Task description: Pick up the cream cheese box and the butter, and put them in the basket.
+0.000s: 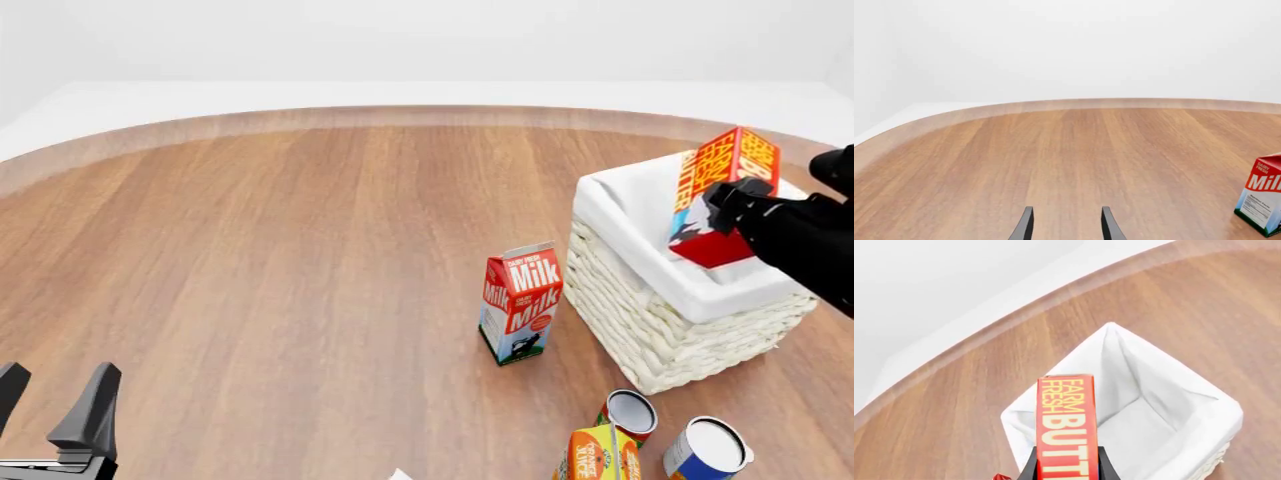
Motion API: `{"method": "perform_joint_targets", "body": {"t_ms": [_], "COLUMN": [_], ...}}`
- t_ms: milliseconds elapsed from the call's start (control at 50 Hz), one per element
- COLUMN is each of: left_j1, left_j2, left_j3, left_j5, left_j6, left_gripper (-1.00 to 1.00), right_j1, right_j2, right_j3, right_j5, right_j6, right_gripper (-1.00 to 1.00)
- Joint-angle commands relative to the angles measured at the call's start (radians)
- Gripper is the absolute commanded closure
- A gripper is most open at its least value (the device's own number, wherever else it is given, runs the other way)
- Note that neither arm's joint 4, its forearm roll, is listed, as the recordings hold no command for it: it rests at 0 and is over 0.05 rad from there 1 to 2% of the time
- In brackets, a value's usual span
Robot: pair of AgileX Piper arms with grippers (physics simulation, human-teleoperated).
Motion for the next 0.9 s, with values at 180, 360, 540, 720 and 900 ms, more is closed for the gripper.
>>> {"method": "perform_joint_targets", "body": {"t_ms": [180, 360, 540, 720, 900], "left_j1": [0.0, 0.0, 0.0, 0.0, 0.0], "left_j2": [0.0, 0.0, 0.0, 0.0, 0.0], "left_j3": [0.0, 0.0, 0.0, 0.0, 0.0], "left_j5": [0.0, 0.0, 0.0, 0.0, 0.0], "left_j6": [0.0, 0.0, 0.0, 0.0, 0.0], "left_gripper": [-1.0, -1.0, -1.0, -1.0, -1.0], "right_j1": [0.005, 0.004, 0.001, 0.0, -0.007], "right_j2": [0.014, 0.023, 0.027, 0.033, 0.036], "right_j3": [0.005, 0.012, 0.019, 0.016, 0.004], "right_j5": [-0.041, -0.054, -0.065, -0.067, -0.067], "right_j6": [0.022, 0.024, 0.029, 0.028, 0.018], "right_gripper": [1.0, 1.0, 1.0, 1.0, -1.0]}}
